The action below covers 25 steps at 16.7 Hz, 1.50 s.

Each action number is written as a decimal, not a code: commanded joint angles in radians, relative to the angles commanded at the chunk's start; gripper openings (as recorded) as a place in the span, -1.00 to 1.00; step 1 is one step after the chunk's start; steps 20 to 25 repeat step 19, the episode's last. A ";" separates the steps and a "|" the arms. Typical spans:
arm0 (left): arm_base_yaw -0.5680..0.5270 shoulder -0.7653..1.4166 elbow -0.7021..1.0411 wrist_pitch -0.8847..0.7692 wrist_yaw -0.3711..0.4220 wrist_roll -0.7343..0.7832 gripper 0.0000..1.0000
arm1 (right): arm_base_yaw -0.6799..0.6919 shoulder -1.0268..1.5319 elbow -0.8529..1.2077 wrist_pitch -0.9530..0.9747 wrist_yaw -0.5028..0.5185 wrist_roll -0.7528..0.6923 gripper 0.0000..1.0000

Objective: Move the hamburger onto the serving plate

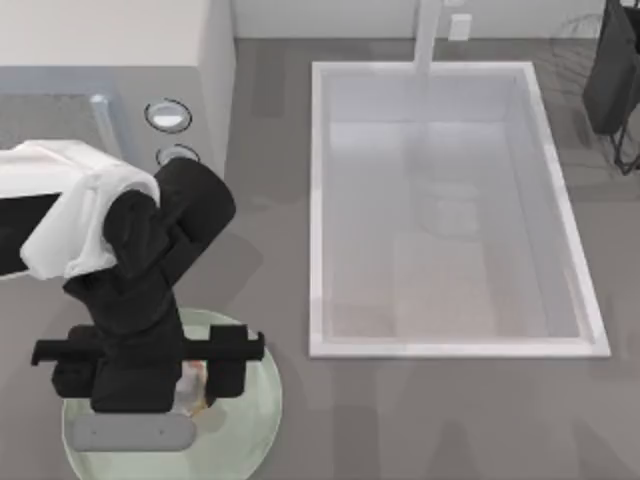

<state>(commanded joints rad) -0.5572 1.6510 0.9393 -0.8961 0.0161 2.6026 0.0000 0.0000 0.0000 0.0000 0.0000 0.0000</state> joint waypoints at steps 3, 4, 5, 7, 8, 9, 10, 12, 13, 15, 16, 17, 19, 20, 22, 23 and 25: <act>0.000 0.000 0.000 0.000 0.000 0.000 -0.55 | 0.000 0.000 0.000 0.000 0.000 0.000 1.00; 0.000 0.000 0.000 0.000 0.000 0.000 -0.40 | 0.000 0.000 0.000 0.000 0.000 0.000 1.00; 0.000 0.000 0.000 0.000 0.000 0.000 -0.25 | 0.000 0.000 0.000 0.000 0.000 0.000 1.00; 0.000 0.000 0.000 0.000 0.000 0.000 0.06 | 0.000 0.000 0.000 0.000 0.000 0.000 1.00; 0.000 0.000 0.000 0.000 0.000 0.000 0.21 | 0.000 0.000 0.000 0.000 0.000 0.000 1.00; 0.000 0.000 0.000 0.000 0.000 0.000 0.36 | 0.000 0.000 0.000 0.000 0.000 0.000 1.00; 0.000 0.000 0.000 0.000 0.000 0.000 0.51 | 0.000 0.000 0.000 0.000 0.000 0.000 1.00; 0.000 0.000 0.000 0.000 0.000 0.000 0.81 | 0.000 0.000 0.000 0.000 0.000 0.000 1.00; 0.000 0.000 0.000 0.000 0.000 0.000 0.96 | 0.000 0.000 0.000 0.000 0.000 0.000 1.00; 0.000 0.000 0.000 0.000 0.000 0.000 1.00 | 0.000 0.000 0.000 0.000 0.000 0.000 1.00; 0.000 0.000 0.000 0.000 0.000 0.000 1.00 | 0.000 0.000 0.000 0.000 0.000 0.000 1.00; 0.000 0.000 0.000 0.000 0.000 0.000 1.00 | 0.000 0.000 0.000 0.000 0.000 0.000 1.00; 0.000 0.000 0.000 0.000 0.000 0.000 1.00 | 0.000 0.000 0.000 0.000 0.000 0.000 1.00; 0.000 0.000 0.000 0.000 0.000 0.000 1.00 | 0.000 0.000 0.000 0.000 0.000 0.000 1.00; 0.000 0.000 0.000 0.000 0.000 0.000 1.00 | 0.000 0.000 0.000 0.000 0.000 0.000 1.00; 0.000 0.000 0.000 0.000 0.000 0.000 1.00 | 0.000 0.000 0.000 0.000 0.000 0.000 1.00; 0.000 0.000 0.000 0.000 0.000 0.000 1.00 | 0.000 0.000 0.000 0.000 0.000 0.000 1.00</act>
